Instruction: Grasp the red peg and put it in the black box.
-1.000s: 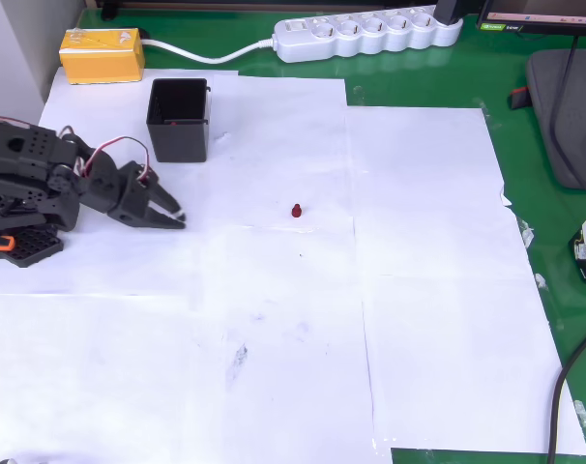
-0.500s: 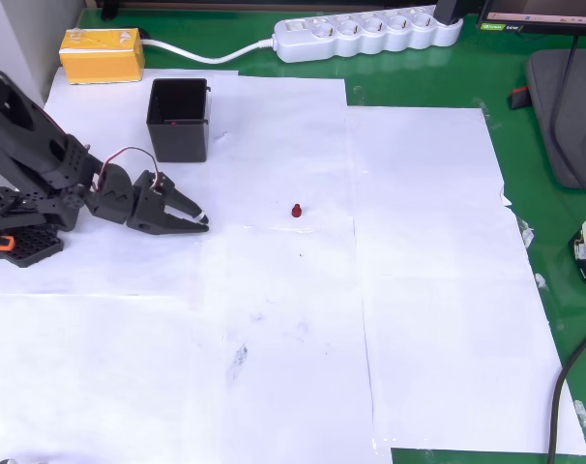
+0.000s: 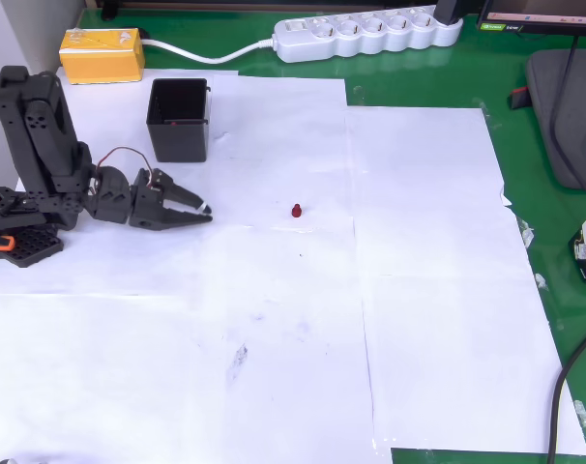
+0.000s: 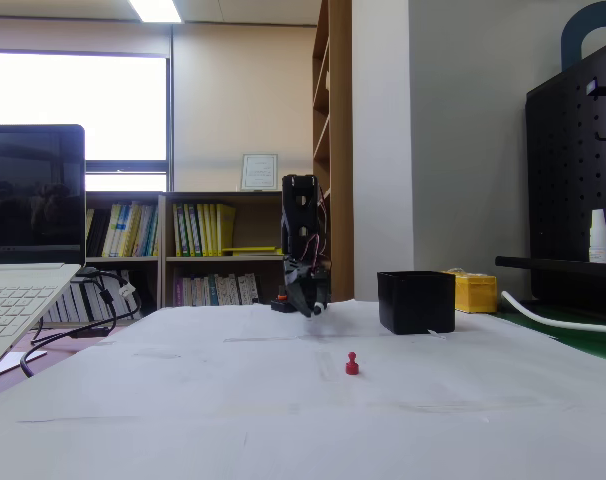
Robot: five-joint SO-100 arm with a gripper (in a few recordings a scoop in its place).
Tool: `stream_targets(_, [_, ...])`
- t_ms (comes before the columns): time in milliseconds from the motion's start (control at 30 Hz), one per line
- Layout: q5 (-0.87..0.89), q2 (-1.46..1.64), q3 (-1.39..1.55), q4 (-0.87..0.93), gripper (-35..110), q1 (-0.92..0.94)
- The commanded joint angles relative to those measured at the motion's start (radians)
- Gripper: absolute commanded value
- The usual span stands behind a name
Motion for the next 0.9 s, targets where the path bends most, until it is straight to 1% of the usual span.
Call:
stream_targets(0, [-0.029,0.152,0.032,-0.109,0,0.000])
stream_targets(200, [-0.021,0.268,0.118,-0.179,0,0.014])
stream_targets(333, [-0.038,0.313,0.150,-0.179,1,0.000])
stream_targets(433, [-0.066,0.373,0.206,-0.210,0,-0.021])
stream_targets(533, [-0.055,0.433,0.276,-0.245,0,-0.028])
stream_targets(867, [-0.015,0.615,0.414,-0.443,0,-0.052])
